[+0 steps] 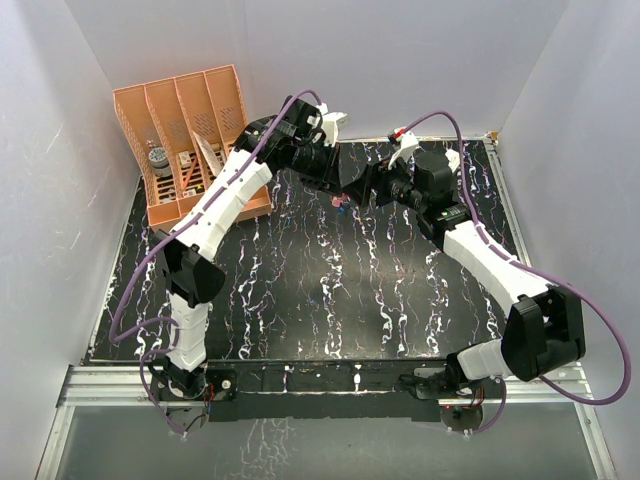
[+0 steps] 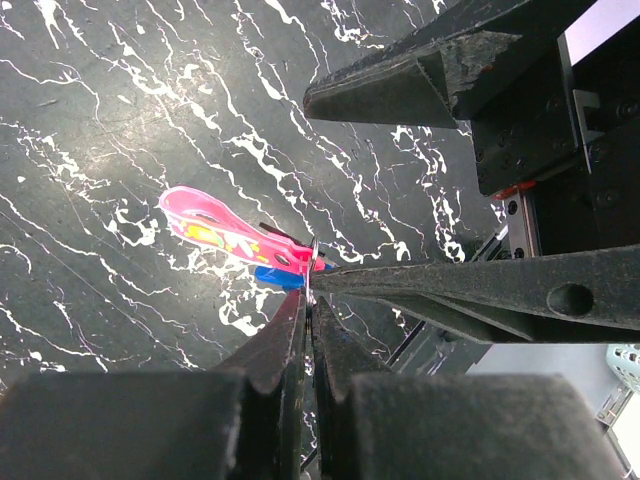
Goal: Put the keys on the keyring
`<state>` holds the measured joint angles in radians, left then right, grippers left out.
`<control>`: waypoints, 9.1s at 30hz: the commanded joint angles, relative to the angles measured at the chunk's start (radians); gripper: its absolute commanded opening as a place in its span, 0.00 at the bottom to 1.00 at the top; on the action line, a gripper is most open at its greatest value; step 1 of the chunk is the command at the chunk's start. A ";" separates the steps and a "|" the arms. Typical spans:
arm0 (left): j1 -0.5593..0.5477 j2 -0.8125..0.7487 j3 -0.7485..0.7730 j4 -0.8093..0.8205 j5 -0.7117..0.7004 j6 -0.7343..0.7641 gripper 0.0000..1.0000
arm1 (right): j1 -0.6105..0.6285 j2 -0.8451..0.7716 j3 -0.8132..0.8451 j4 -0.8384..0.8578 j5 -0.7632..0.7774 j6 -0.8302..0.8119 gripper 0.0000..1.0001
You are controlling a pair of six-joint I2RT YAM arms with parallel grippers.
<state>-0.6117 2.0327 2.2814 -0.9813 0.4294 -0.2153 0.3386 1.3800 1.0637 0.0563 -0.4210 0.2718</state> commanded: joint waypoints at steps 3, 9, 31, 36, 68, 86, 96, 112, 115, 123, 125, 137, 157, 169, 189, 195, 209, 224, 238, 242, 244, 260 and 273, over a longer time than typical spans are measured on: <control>-0.005 -0.040 0.047 -0.026 -0.004 -0.006 0.00 | 0.005 -0.017 -0.005 0.037 0.015 0.000 0.67; -0.005 -0.038 0.069 -0.028 -0.034 -0.009 0.00 | 0.005 -0.047 -0.022 0.001 0.038 -0.013 0.67; -0.005 -0.034 0.042 -0.031 0.058 0.032 0.00 | 0.005 -0.058 0.025 0.020 -0.040 -0.039 0.53; -0.005 -0.038 0.033 -0.025 0.113 0.055 0.00 | 0.005 -0.063 0.017 0.059 -0.048 -0.052 0.53; -0.005 -0.046 0.012 -0.020 0.138 0.069 0.00 | 0.006 -0.053 0.022 0.077 -0.075 -0.049 0.00; -0.005 -0.243 -0.289 0.349 -0.020 -0.045 0.38 | 0.004 -0.041 -0.044 0.232 -0.068 0.178 0.00; -0.005 -0.479 -0.605 0.728 -0.185 -0.123 0.52 | -0.003 -0.052 -0.050 0.251 -0.004 0.233 0.00; -0.005 -0.574 -0.888 1.159 -0.243 -0.167 0.52 | -0.005 -0.026 -0.038 0.302 0.074 0.463 0.00; -0.005 -0.569 -0.898 1.197 -0.242 -0.164 0.50 | -0.004 -0.017 -0.026 0.295 0.071 0.475 0.00; -0.005 -0.537 -0.888 1.223 -0.213 -0.167 0.45 | -0.004 -0.003 -0.008 0.282 0.077 0.529 0.00; -0.005 -0.531 -0.891 1.221 -0.211 -0.168 0.44 | -0.005 -0.001 -0.008 0.287 0.077 0.543 0.00; -0.005 -0.528 -0.926 1.224 -0.218 -0.169 0.42 | -0.004 0.014 -0.003 0.305 0.073 0.574 0.00; -0.008 -0.471 -0.935 1.237 -0.190 -0.208 0.40 | -0.004 0.017 -0.002 0.317 0.074 0.601 0.00; -0.011 -0.460 -0.932 1.248 -0.196 -0.213 0.32 | -0.004 0.017 -0.002 0.320 0.069 0.603 0.00; -0.014 -0.432 -0.909 1.259 -0.186 -0.220 0.23 | -0.004 0.013 -0.008 0.325 0.061 0.606 0.00; -0.017 -0.429 -0.902 1.263 -0.193 -0.223 0.19 | -0.005 0.009 -0.010 0.326 0.061 0.606 0.00; -0.017 -0.441 -0.896 1.271 -0.206 -0.219 0.28 | -0.004 0.010 -0.013 0.327 0.061 0.606 0.00; -0.017 -0.441 -0.898 1.284 -0.224 -0.220 0.15 | -0.004 0.010 -0.014 0.328 0.056 0.606 0.00; -0.019 -0.437 -0.854 1.201 -0.243 -0.215 0.00 | -0.022 -0.021 0.015 0.250 0.109 0.493 0.46; -0.017 -0.439 -0.809 1.108 -0.256 -0.198 0.00 | -0.053 -0.066 0.016 0.239 0.112 0.392 0.61; -0.017 -0.427 -0.765 1.040 -0.255 -0.182 0.00 | -0.053 -0.086 0.016 0.231 0.095 0.312 0.66; -0.017 -0.262 -0.417 0.657 -0.110 -0.124 0.00 | -0.054 -0.201 -0.086 0.215 -0.033 -0.067 0.98; -0.017 -0.237 -0.351 0.574 -0.061 -0.120 0.00 | -0.032 -0.092 -0.060 0.197 -0.085 -0.045 0.98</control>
<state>-0.6258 1.8107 1.8843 -0.3779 0.3286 -0.3401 0.2890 1.2736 0.9829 0.2081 -0.4839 0.2157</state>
